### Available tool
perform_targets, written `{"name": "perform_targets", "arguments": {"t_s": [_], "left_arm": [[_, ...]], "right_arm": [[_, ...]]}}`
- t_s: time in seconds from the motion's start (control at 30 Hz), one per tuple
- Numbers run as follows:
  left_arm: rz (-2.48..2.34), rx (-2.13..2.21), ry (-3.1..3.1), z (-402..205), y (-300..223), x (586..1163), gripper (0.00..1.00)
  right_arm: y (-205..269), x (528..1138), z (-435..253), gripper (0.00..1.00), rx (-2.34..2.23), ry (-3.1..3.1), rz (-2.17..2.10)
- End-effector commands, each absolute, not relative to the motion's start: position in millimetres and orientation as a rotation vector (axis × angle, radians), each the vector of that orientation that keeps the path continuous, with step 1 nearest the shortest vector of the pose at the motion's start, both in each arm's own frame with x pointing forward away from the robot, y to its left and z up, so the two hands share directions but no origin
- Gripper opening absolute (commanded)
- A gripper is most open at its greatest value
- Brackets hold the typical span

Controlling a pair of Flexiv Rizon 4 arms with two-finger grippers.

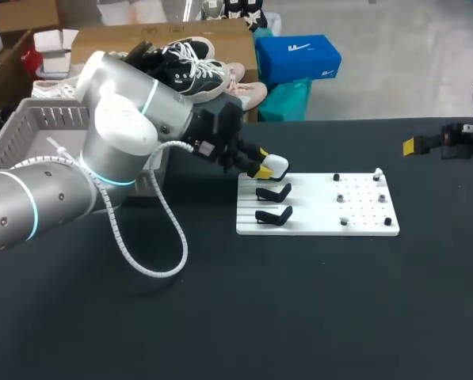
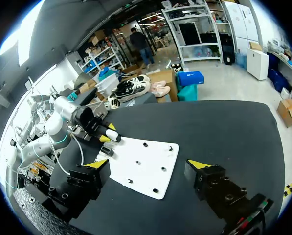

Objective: Pick up each earbud case from the left stands, insert the matching earbuds, close the lid, and place the case in the box.

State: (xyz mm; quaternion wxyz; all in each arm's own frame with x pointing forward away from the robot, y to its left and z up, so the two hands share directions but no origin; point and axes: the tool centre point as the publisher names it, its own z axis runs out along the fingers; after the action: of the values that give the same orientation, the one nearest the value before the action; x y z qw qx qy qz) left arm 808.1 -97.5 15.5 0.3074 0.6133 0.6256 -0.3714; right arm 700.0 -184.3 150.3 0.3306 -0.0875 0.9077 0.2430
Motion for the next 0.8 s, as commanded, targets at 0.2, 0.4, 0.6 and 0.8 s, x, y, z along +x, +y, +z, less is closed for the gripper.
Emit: {"name": "perform_targets", "arguments": {"t_s": [0.2, 0.4, 0.6, 0.8], "left_arm": [[-0.986, 1.621, 1.653, 15, -98, 812, 0.00], [-0.993, 1.611, 1.654, 17, -92, 808, 0.00], [-1.008, 1.543, 1.661, 34, -83, 803, 0.00], [-1.070, 1.456, 1.589, 75, -75, 779, 0.00]], "right_arm": [[-186, 701, 150, 1.00, -0.234, 2.372, 0.643], [-186, 701, 150, 1.00, -0.234, 2.372, 0.643], [-186, 701, 150, 1.00, -0.234, 2.372, 0.643], [-186, 701, 150, 1.00, -0.234, 2.372, 0.643]]}}
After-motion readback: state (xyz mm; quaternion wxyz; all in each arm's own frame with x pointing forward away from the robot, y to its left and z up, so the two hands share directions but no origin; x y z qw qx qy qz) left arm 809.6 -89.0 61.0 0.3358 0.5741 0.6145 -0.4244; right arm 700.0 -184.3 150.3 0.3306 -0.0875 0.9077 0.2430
